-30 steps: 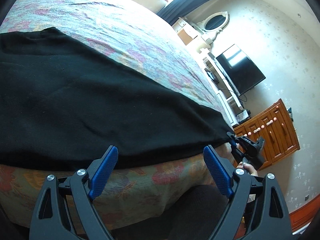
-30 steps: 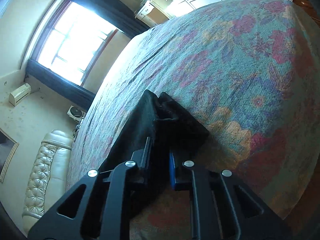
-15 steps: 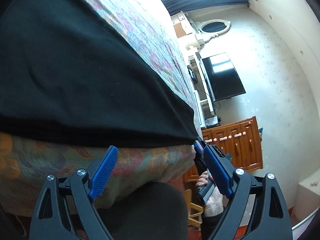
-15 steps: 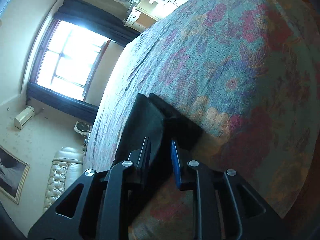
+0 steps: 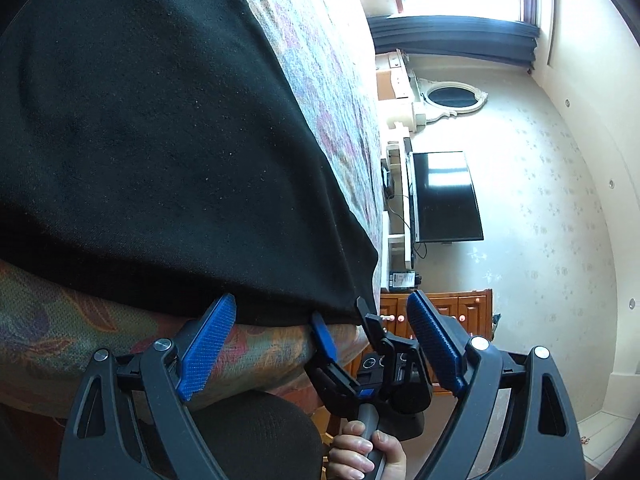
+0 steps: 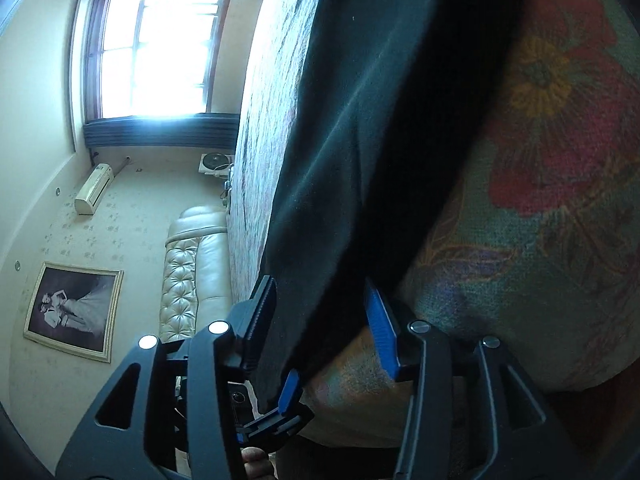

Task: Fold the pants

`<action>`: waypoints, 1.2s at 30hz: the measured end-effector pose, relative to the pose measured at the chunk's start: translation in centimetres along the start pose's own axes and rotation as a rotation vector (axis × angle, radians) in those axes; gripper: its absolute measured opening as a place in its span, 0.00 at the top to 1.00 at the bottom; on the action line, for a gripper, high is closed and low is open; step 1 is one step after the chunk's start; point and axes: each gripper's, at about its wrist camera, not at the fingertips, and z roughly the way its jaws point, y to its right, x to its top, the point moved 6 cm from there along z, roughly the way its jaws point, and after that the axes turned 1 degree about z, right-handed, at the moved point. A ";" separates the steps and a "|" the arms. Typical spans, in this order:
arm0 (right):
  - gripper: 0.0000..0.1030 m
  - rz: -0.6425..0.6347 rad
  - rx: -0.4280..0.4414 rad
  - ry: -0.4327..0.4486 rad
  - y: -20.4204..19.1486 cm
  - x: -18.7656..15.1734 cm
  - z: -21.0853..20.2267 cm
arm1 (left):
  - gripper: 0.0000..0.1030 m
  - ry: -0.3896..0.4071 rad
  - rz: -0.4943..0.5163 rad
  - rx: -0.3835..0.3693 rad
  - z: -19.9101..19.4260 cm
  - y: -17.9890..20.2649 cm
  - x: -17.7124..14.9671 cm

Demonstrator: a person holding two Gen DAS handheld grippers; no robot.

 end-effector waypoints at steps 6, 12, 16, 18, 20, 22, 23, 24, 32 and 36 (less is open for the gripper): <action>0.77 -0.063 -0.038 -0.030 -1.1 -0.3 1.4 | 0.17 0.005 0.006 0.017 0.5 0.0 -0.5; 0.93 -0.087 -0.006 -0.016 -2.1 -0.9 0.3 | 0.17 0.023 -0.016 0.038 0.5 0.1 -0.3; 0.93 -0.091 0.014 -0.016 -2.5 -1.0 -0.3 | 0.17 0.051 -0.058 0.041 0.4 -0.1 0.2; 0.93 -0.092 0.017 -0.014 -2.9 -1.1 -0.5 | 0.17 0.070 -0.071 0.036 0.2 0.0 0.5; 0.93 -0.083 0.024 -0.015 -2.8 -1.1 -0.8 | 0.17 0.087 -0.057 0.037 0.0 0.3 0.6; 0.93 -0.080 0.019 -0.013 -2.6 -1.1 -0.9 | 0.17 0.105 -0.053 0.074 -0.2 -0.2 0.5; 0.93 -0.075 0.018 -0.016 -2.3 -1.0 -0.9 | 0.29 0.107 -0.060 0.093 -0.2 -0.7 0.4; 0.93 -0.068 0.015 -0.015 -2.0 -0.9 -0.9 | 0.37 0.096 -0.058 0.122 -0.1 -1.0 0.3; 0.79 -0.017 0.007 -0.011 -0.5 -0.6 -1.0 | 0.91 0.043 -0.050 0.209 0.4 -3.2 -0.5; 0.68 -0.005 0.006 -0.022 -0.4 -0.7 -0.3 | 0.91 0.043 -0.058 0.191 0.1 -3.0 -0.8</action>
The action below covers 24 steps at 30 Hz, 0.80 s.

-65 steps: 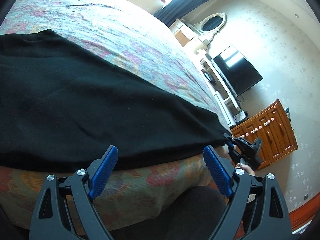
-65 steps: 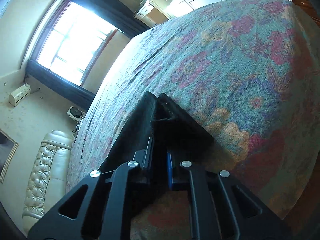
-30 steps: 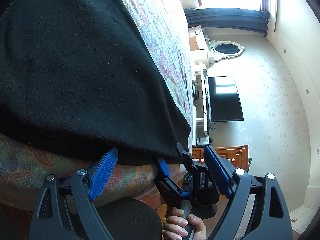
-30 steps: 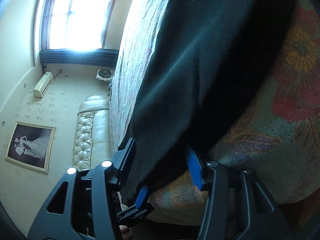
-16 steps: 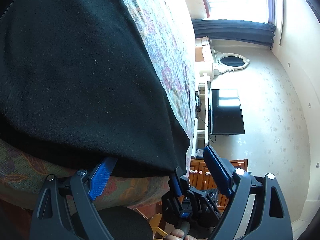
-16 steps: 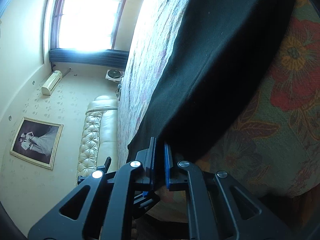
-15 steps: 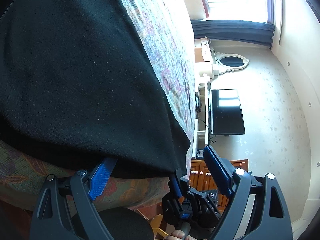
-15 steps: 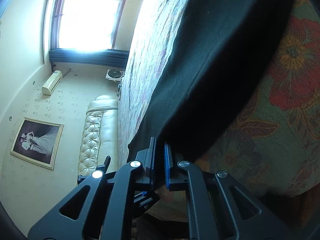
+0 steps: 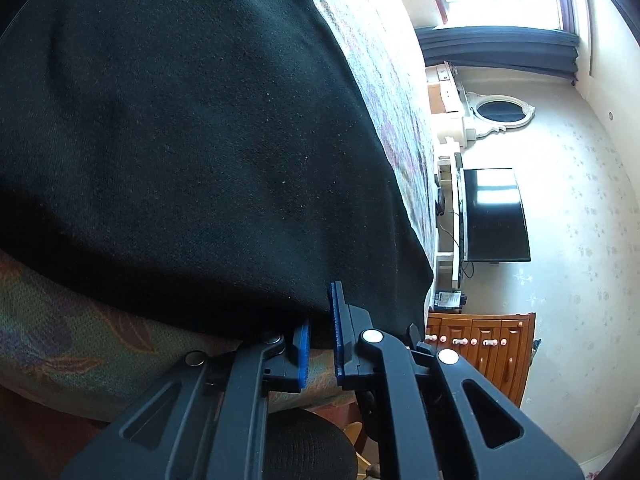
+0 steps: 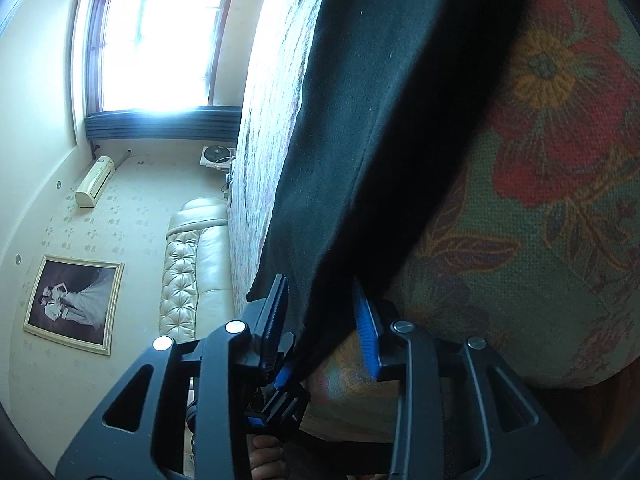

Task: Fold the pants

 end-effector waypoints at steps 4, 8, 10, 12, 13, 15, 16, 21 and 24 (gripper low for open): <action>0.69 -0.016 -0.002 0.001 0.0 0.1 0.6 | 0.91 -0.004 0.010 0.003 0.1 0.2 -0.1; 0.94 -0.044 -0.033 0.014 0.4 0.5 0.5 | 0.91 -0.007 0.029 0.011 0.1 0.0 -0.1; 0.94 -0.031 -0.039 0.011 0.7 0.2 0.1 | 0.91 -0.010 0.039 0.017 0.0 0.0 -0.3; 0.95 -0.023 -0.049 0.007 1.2 -0.1 -0.1 | 0.91 -0.012 0.063 0.025 0.0 0.0 -0.5; 0.95 -0.013 -0.046 0.000 1.6 -0.2 -0.2 | 0.91 -0.012 0.074 0.027 0.0 0.0 -0.6; 0.94 0.016 -0.028 -0.012 2.0 -0.2 -0.1 | 0.91 -0.013 0.080 0.022 0.0 -0.1 -0.4; 0.94 0.021 -0.021 -0.023 1.9 0.0 0.1 | 0.91 -0.014 0.073 0.015 -0.1 -0.1 -0.3; 0.52 -0.080 -0.059 0.001 0.7 0.6 -2.7 | 0.71 -0.050 0.180 0.006 -1.2 1.1 -0.9; 0.37 -0.154 -0.090 0.131 -0.2 3.3 -7.6 | 0.37 -0.071 0.329 -0.014 -2.4 3.1 -2.1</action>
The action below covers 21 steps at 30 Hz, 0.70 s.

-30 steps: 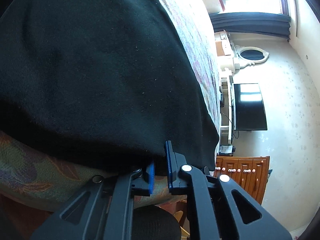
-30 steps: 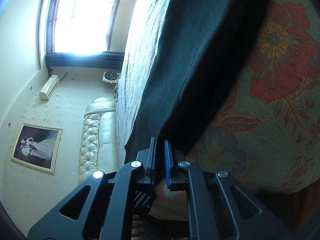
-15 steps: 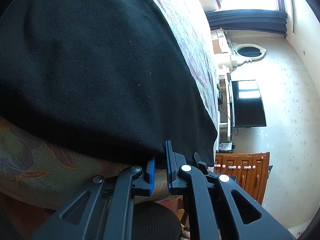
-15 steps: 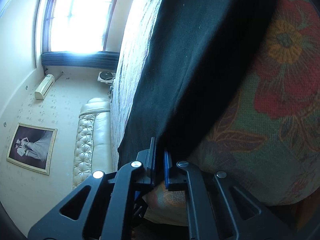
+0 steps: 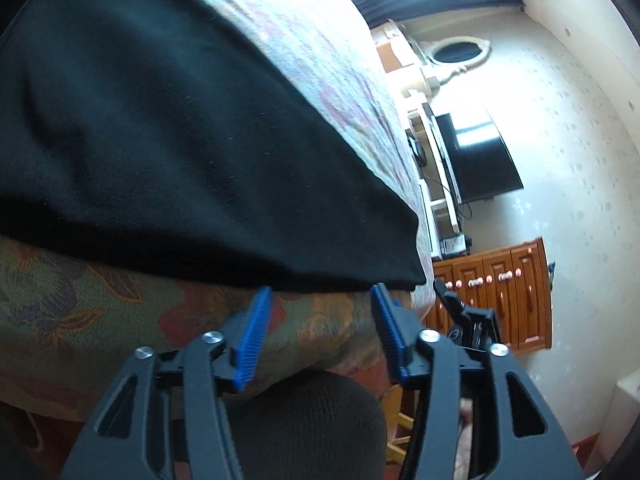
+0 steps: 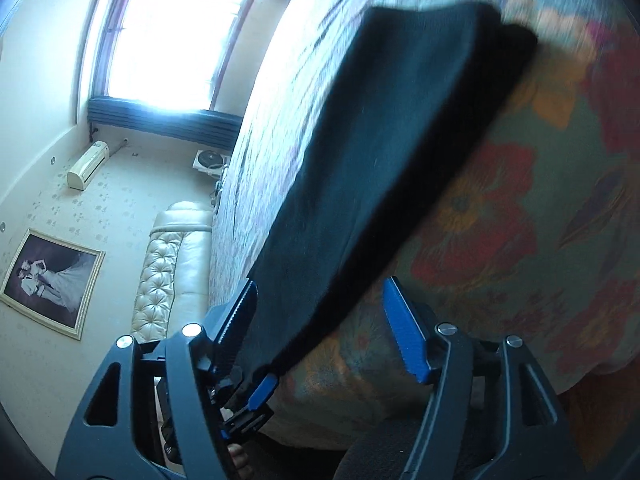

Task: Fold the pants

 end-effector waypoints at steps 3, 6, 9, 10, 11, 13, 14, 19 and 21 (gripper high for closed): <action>0.20 -0.010 -0.023 0.090 1.5 4.8 -4.2 | 0.18 0.016 0.145 -0.019 -1.8 2.0 0.4; 0.19 -0.046 -0.129 0.082 4.1 9.6 -5.8 | 0.16 0.067 0.295 0.043 -3.8 2.8 1.7; 0.19 -0.031 -0.159 0.060 6.3 12.8 -5.6 | 0.16 0.133 0.384 0.118 -6.0 2.3 3.5; 0.19 -0.020 -0.117 0.032 6.6 13.5 -5.1 | 0.16 0.148 0.385 0.139 -6.8 1.7 4.1; 0.19 -0.017 -0.080 -0.009 6.8 13.9 -4.4 | 0.16 0.161 0.373 0.157 -7.5 1.0 4.8; 0.17 -0.041 -0.072 -0.050 6.6 14.4 -3.4 | 0.16 0.190 0.330 0.192 -9.0 -0.7 5.9; 0.15 -0.056 -0.063 -0.073 6.4 14.5 -3.0 | 0.16 0.206 0.306 0.216 -9.9 -1.7 6.5; 0.15 -0.145 -0.025 -0.264 4.7 12.7 -1.1 | 0.16 0.270 0.198 0.291 -13.3 -5.5 8.2; 0.15 -0.195 -0.040 -0.332 4.0 11.4 -0.5 | 0.16 0.292 0.174 0.312 -14.6 -6.8 8.6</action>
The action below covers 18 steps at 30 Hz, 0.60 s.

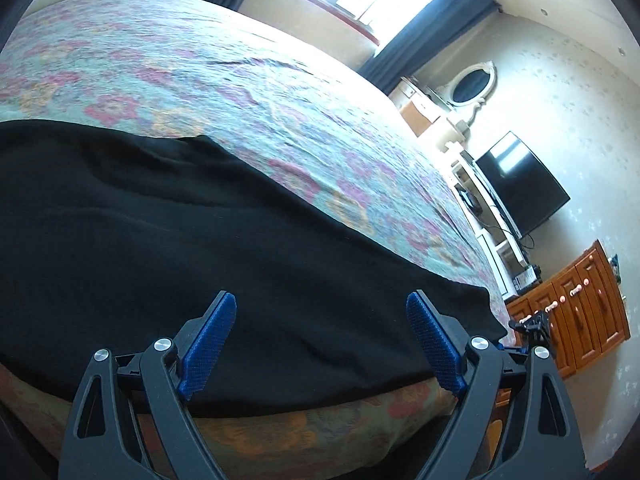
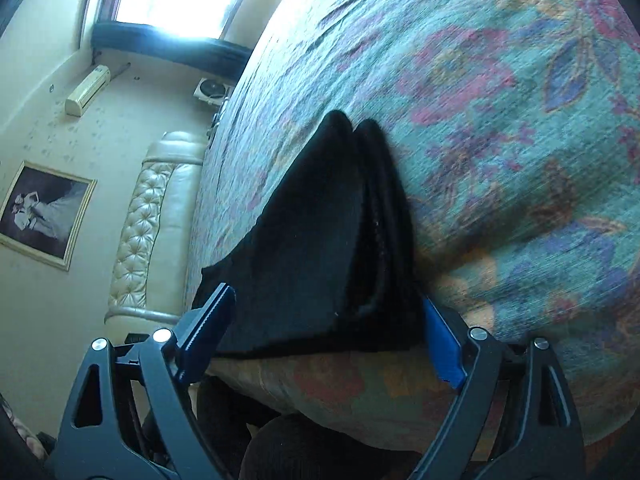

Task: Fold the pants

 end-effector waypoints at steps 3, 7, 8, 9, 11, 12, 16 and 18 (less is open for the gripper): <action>0.15 0.056 0.078 0.060 -0.1 0.7 -1.1 | 0.16 0.020 -0.013 0.041 -0.9 -1.9 0.5; 0.18 0.135 0.137 0.101 1.0 3.1 -1.3 | 0.16 0.015 -0.059 0.051 -1.6 -3.9 0.4; 0.25 0.106 0.097 0.070 0.7 3.2 -0.7 | 0.16 0.014 -0.070 0.048 -1.8 -4.3 0.3; 0.34 0.077 0.055 0.031 0.2 3.2 0.1 | 0.16 0.012 -0.078 0.046 -1.9 -4.7 0.3; 0.88 0.070 0.012 -0.070 -0.1 2.3 1.8 | 0.16 0.015 -0.076 0.056 -2.1 -5.2 0.4; 0.88 0.054 -0.032 -0.106 -0.2 1.7 2.5 | 0.16 0.015 -0.070 0.063 -2.2 -5.3 0.4; 0.89 0.013 -0.098 -0.061 -1.2 1.2 1.8 | 0.16 0.020 -0.046 0.072 -2.7 -5.8 1.3; 0.89 0.002 -0.100 -0.024 -2.5 1.3 1.1 | 0.16 0.026 -0.034 0.076 -3.3 -6.1 1.7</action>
